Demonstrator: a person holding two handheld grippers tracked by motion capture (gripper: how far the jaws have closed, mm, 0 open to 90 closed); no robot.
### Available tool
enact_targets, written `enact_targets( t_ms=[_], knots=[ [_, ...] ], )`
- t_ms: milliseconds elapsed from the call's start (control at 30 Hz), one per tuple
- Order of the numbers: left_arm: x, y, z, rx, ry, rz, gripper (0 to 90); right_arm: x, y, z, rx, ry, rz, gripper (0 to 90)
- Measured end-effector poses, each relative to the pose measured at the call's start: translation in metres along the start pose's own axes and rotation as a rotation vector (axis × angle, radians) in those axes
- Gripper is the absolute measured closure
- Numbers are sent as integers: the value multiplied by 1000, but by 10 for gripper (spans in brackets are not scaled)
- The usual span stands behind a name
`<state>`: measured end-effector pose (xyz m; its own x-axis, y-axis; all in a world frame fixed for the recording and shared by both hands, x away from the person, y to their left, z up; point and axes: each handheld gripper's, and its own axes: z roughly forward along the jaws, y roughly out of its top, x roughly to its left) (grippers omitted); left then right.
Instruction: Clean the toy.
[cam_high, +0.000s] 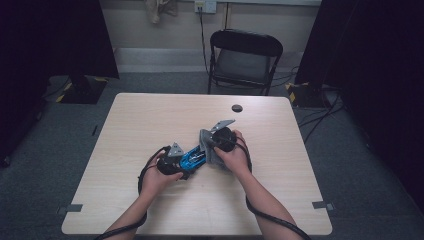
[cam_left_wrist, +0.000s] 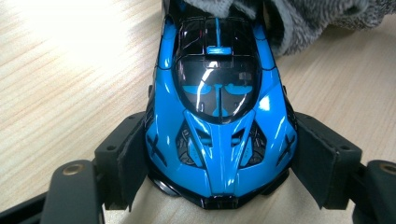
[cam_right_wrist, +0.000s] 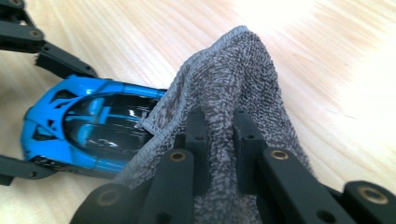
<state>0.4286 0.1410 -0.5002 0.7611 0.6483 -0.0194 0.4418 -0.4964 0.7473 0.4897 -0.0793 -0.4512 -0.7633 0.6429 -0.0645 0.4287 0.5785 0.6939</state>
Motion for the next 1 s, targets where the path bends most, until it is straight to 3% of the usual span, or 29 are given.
enact_targets(
  t_ms=[167, 367, 467, 500, 533, 567, 633, 733, 800, 833, 1000],
  knots=[
    [0, 0, 0, 0, 2, 0, 252, -3, -1, -7, -27, -3, 30, 800],
    [0, 0, 0, -1, 0, -5, 252, 7, 1, -18, -74, 80, 14, 800],
    [0, 0, 0, -1, 1, -1, 252, 25, 8, -18, -82, 155, -24, 800],
    [0, 0, 0, -1, 1, -1, 252, 25, 8, -18, -82, 155, -24, 800],
    [0, 0, 0, -1, 1, -2, 252, 35, 9, -13, -75, 194, -43, 799],
    [0, 0, 0, -1, 1, -2, 252, 35, 9, -13, -75, 194, -43, 799],
    [0, 0, 0, -1, -1, -2, 252, 51, 11, -2, -62, 250, -68, 799],
    [0, 0, 0, 0, 10, 8, 252, 62, 12, 7, -27, 242, -106, 799],
    [0, 0, 0, -1, 10, 9, 252, 67, 11, 15, -21, 263, -113, 798],
    [1, 0, 0, 0, 11, 11, 252, 68, 11, 18, -14, 248, -131, 799],
    [0, 0, 0, -3, 13, 7, 252, 63, 11, 18, -25, 221, -121, 801]
  ],
)
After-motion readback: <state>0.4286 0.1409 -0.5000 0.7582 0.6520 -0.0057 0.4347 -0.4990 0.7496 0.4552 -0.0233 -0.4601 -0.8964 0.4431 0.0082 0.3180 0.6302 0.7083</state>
